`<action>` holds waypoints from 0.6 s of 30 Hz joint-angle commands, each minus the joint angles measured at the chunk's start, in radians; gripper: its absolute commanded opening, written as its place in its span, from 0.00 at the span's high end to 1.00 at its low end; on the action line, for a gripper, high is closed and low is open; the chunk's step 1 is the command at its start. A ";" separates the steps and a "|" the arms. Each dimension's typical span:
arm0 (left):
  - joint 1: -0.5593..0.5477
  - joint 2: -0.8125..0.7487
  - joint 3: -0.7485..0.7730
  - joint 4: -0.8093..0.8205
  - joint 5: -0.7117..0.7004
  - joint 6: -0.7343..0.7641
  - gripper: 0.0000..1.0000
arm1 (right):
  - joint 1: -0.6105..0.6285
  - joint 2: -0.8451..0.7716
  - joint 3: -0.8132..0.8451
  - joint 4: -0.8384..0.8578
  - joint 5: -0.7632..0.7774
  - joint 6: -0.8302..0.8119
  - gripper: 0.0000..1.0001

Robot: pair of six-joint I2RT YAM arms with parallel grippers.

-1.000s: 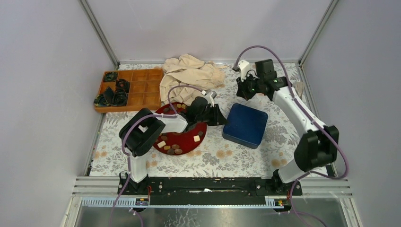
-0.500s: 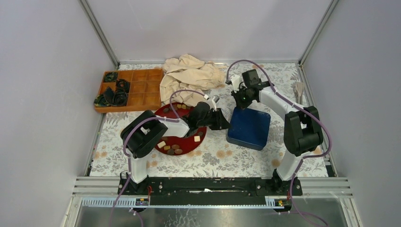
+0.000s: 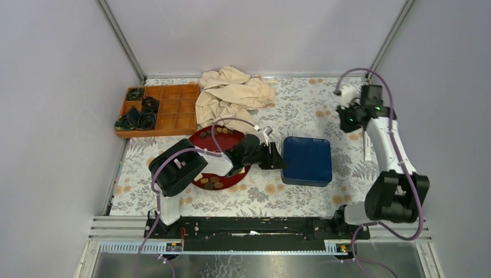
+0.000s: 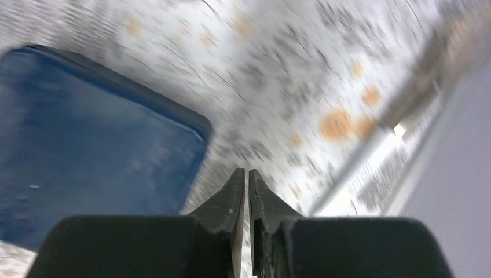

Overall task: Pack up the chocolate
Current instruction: Adjust the packing box at the center of the board.

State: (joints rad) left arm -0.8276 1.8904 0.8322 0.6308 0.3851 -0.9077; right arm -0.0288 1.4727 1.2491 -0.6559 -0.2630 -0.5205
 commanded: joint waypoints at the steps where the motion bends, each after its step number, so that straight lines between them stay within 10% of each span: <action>1: -0.064 0.045 0.007 -0.022 0.027 -0.010 0.51 | -0.125 -0.041 -0.171 -0.055 0.075 -0.102 0.87; 14: -0.156 0.193 0.110 0.199 0.013 -0.110 0.31 | -0.100 0.274 0.011 -0.183 -0.417 -0.147 0.82; 18: -0.156 0.165 0.103 0.235 -0.024 -0.091 0.28 | -0.058 0.341 0.159 -0.181 -0.347 -0.077 0.82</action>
State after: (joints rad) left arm -0.9760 2.0590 0.9222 0.7719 0.4171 -1.0271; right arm -0.1448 1.7794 1.2839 -0.7528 -0.4953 -0.6518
